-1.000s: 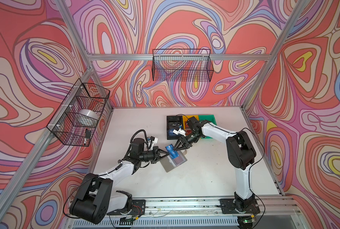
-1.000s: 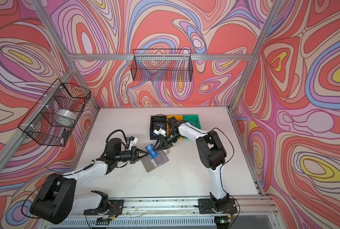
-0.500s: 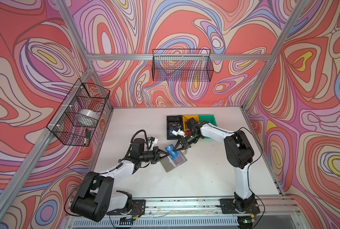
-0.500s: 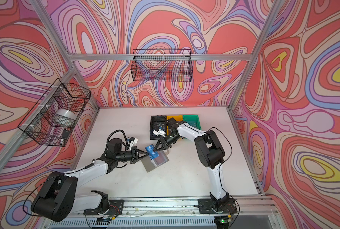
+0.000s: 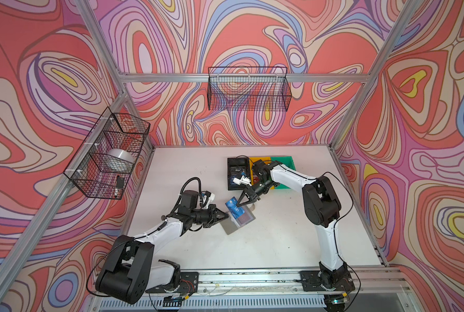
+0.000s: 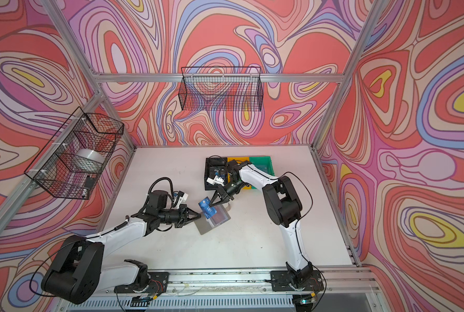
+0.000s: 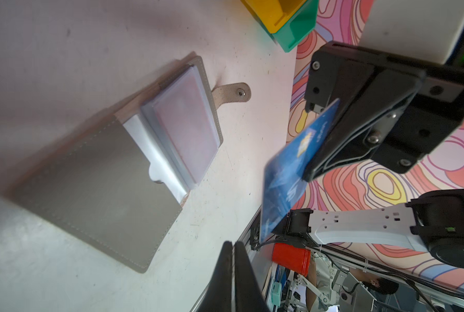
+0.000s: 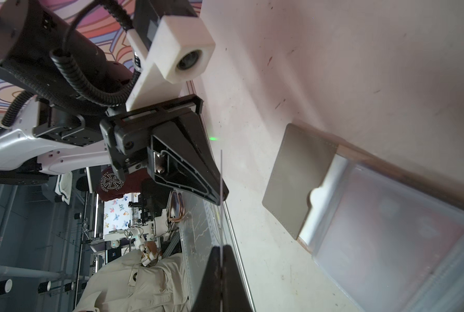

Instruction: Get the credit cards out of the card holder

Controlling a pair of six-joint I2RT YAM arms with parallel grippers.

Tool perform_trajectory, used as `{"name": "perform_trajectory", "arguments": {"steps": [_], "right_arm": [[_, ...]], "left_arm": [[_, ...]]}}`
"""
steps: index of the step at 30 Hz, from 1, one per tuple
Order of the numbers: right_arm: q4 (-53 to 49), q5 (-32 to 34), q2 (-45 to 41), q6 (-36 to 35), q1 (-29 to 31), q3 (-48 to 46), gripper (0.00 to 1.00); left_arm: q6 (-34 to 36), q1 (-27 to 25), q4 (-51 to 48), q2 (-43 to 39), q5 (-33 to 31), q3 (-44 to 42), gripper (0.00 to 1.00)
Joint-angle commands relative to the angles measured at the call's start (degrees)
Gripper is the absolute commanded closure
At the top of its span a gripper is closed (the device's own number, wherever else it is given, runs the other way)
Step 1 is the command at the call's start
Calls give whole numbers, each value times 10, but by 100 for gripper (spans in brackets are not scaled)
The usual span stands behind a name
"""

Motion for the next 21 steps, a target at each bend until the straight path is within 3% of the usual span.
{"name": "perform_trajectory", "arguments": {"steps": [1,11,17,21], "right_arm": [[-67,63,4,-53,1,44,100],[-132,373,10,-140,3,261,100],[-169,473,46,-264,3,355,100],[-160,511,72,-308,5,389,100]], "left_arm": [[32,1,-51,-9,-16,17,90],[70,1,-103,24,-53,61,90],[70,1,-98,40,-59,68,90],[64,1,-86,46,-59,64,90]]}}
